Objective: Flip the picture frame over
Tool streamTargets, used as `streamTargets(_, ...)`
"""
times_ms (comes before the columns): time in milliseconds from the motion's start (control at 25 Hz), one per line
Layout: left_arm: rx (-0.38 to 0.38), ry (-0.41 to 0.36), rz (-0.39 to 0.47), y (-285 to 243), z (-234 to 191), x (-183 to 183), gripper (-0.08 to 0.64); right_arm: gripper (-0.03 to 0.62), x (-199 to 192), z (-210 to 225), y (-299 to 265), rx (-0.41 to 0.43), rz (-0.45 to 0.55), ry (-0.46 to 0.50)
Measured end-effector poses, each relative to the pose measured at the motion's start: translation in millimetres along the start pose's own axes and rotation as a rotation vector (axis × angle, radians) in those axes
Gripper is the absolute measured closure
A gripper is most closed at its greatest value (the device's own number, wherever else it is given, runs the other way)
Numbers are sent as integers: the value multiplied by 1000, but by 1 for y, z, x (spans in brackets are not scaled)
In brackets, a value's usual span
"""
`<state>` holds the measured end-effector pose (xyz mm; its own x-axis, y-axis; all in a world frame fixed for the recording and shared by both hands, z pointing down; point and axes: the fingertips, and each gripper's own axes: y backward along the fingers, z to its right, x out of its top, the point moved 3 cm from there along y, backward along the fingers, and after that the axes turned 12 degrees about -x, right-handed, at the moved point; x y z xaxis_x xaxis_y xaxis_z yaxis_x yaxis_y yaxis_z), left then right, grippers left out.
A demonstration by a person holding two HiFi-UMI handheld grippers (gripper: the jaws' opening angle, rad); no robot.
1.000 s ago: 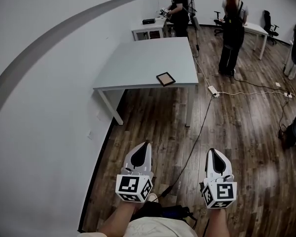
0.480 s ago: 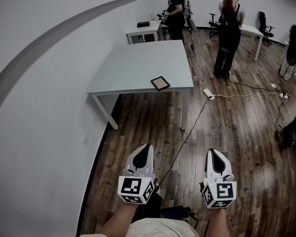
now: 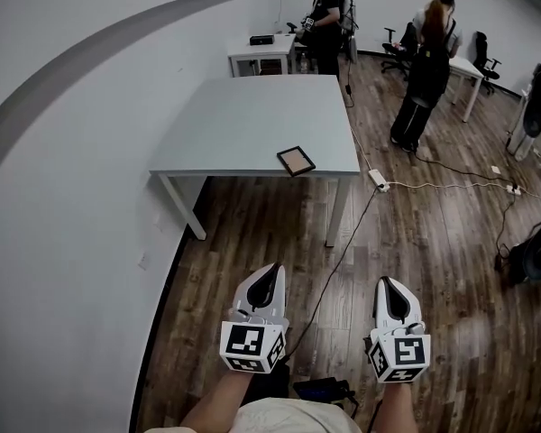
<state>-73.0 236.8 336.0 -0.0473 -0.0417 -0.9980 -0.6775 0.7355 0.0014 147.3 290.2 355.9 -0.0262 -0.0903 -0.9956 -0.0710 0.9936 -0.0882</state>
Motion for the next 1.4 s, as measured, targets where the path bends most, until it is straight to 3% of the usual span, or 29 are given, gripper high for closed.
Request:
streamTargets(840, -5, 37, -8, -90, -191, 8, 560, 569, 30, -110, -198, 26, -5, 40)
streamTargets(1120, -4, 48, -9, -110, -227, 8, 560, 570, 36, -130, -233, 34, -1, 43)
streamTargets(1400, -10, 43, -21, -135, -234, 5, 560, 569, 25, -119, -255, 29, -16, 27)
